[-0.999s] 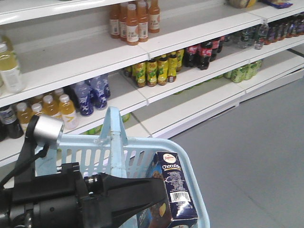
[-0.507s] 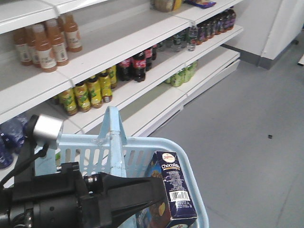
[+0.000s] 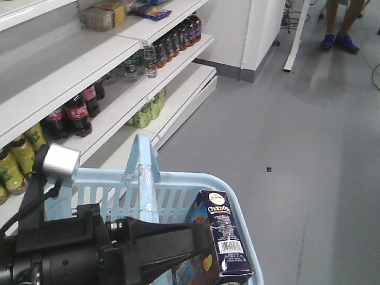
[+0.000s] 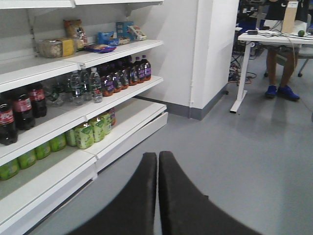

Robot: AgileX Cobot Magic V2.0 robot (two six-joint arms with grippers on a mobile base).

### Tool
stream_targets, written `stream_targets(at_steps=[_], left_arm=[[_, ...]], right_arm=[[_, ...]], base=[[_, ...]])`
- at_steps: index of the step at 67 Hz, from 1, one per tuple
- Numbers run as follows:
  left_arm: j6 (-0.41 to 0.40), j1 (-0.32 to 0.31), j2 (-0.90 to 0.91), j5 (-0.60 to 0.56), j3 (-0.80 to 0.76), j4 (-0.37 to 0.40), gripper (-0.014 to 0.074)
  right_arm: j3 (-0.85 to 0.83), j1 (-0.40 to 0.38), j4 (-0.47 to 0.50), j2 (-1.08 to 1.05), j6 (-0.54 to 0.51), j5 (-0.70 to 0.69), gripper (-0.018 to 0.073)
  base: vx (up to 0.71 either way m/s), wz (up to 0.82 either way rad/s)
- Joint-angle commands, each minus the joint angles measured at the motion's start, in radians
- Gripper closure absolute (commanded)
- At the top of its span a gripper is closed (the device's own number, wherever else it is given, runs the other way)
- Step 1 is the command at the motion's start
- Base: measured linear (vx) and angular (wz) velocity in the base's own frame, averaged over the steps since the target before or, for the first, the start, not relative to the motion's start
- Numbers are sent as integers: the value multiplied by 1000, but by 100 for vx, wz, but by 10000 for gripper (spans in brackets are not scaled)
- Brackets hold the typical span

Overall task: Left arm holds basket, right arm returns cookies
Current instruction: 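Turn the base along the shelves while holding the basket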

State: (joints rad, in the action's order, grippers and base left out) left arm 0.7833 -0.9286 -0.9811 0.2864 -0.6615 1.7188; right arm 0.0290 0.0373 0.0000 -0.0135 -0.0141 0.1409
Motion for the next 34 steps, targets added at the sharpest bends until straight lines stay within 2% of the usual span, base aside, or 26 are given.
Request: stream_targets(at_steps=[1,34], left_arm=[[14,-3,19,29,-36,60,603],[14,-3,19,29,-36,60,603]], right_arm=[[3,-7,0,-8,-8,-71,567],[3,-7,0,-8,-8,-71,567]], base=[[34,-37],[37,-26]])
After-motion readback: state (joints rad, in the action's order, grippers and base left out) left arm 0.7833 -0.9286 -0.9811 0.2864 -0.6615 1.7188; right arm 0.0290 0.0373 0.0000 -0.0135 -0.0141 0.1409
